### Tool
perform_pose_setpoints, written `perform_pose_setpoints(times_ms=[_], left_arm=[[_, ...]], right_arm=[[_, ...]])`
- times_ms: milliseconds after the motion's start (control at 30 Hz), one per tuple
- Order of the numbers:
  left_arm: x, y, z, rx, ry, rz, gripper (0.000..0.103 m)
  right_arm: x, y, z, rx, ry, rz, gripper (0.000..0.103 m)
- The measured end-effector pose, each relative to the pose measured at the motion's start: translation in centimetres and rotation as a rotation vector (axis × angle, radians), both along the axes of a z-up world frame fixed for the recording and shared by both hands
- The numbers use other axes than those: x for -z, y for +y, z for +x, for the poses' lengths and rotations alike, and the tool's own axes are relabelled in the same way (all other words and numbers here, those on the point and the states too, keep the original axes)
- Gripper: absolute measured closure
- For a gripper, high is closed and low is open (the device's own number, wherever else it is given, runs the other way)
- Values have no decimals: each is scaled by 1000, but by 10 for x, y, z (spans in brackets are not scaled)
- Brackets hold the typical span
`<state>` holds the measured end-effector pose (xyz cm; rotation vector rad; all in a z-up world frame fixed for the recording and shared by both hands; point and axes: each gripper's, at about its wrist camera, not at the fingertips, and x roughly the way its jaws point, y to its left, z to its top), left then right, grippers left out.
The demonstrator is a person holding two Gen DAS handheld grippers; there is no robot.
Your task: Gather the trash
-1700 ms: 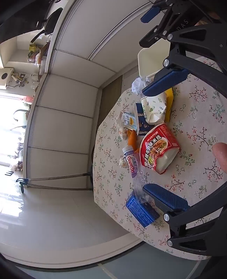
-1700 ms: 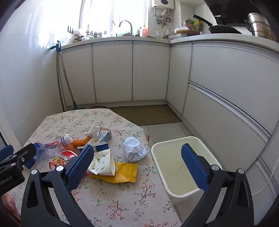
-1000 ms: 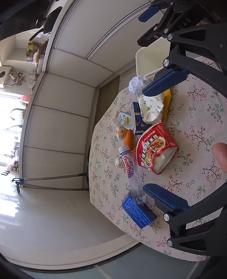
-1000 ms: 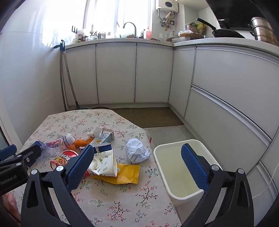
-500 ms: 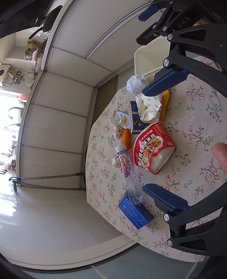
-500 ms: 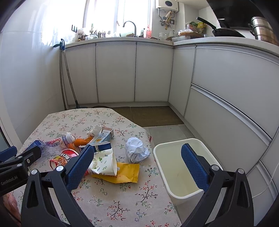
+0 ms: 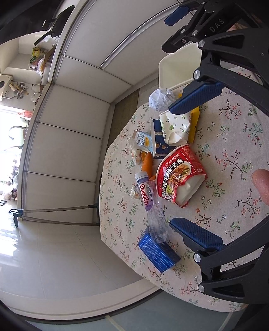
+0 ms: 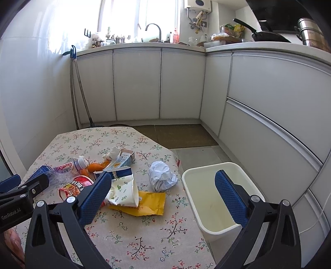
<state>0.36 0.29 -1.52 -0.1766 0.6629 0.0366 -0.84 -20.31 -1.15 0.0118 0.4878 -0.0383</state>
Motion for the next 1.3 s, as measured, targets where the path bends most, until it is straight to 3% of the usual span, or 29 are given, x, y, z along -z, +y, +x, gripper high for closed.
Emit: perform_pose_setpoints(times_ms=[1300], left_arm=[[6, 3, 4, -6, 38, -8, 7]], right_arm=[[6, -2, 1, 3, 26, 1, 5]])
